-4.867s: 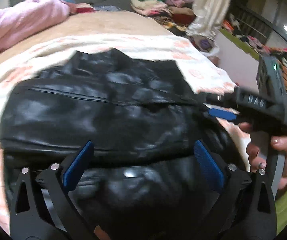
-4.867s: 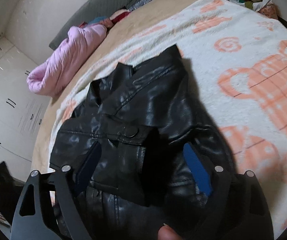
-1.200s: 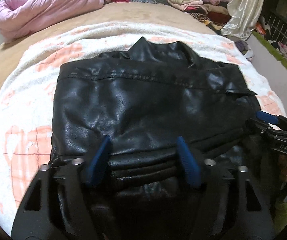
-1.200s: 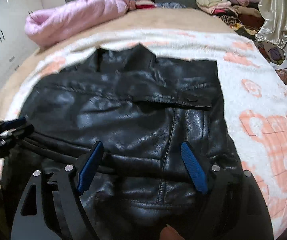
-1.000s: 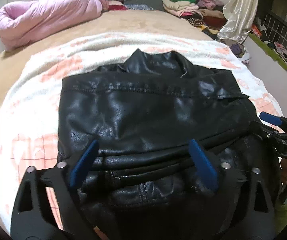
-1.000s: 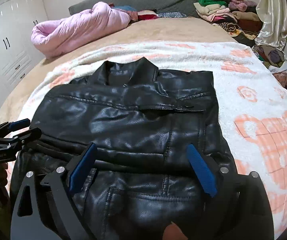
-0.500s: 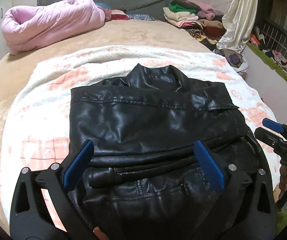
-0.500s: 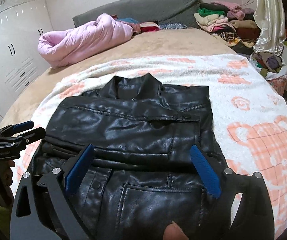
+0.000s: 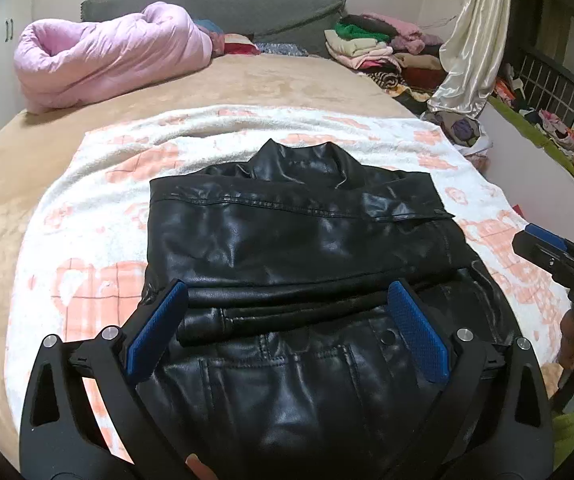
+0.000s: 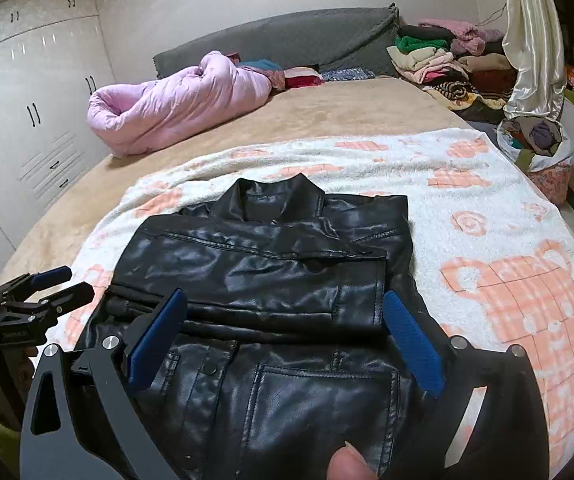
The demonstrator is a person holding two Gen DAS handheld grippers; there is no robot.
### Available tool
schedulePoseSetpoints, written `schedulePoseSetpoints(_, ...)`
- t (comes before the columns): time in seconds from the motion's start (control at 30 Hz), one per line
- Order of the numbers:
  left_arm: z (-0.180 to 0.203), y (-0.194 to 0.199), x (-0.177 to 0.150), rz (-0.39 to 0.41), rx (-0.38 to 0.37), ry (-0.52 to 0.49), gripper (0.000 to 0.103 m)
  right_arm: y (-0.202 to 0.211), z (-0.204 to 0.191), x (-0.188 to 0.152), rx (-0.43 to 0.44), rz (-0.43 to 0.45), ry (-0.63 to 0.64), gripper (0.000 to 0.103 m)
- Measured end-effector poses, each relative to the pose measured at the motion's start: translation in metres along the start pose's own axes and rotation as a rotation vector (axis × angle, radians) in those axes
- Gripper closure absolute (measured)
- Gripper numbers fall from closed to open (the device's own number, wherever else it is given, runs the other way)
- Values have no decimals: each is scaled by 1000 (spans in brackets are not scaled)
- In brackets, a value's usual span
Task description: Fold large clothes
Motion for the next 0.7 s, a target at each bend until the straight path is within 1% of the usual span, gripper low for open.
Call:
schedulePoseSetpoints(0.1,3,6,-4,5,7,-1,10,7,-2,-1,9,9,12,5)
schedulePoseSetpoints(0.43,4,19,-25,-15,48,0,10,27,1,-15,20,16,23,5)
schedulePoseSetpoints(0.7,3,25,-43,-42,81,0,10,36,15,-41,10,-8,45,5)
Point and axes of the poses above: each gripper's, at about its wrist camera, not at the fingertips, and y roughly against the way its jaws point, z to its right, x to its top, the point moved 9 cm from there along -y, roughly the way its jaws point, and after that the axes turned 13 degrees about -x, right-handed, at the moved point
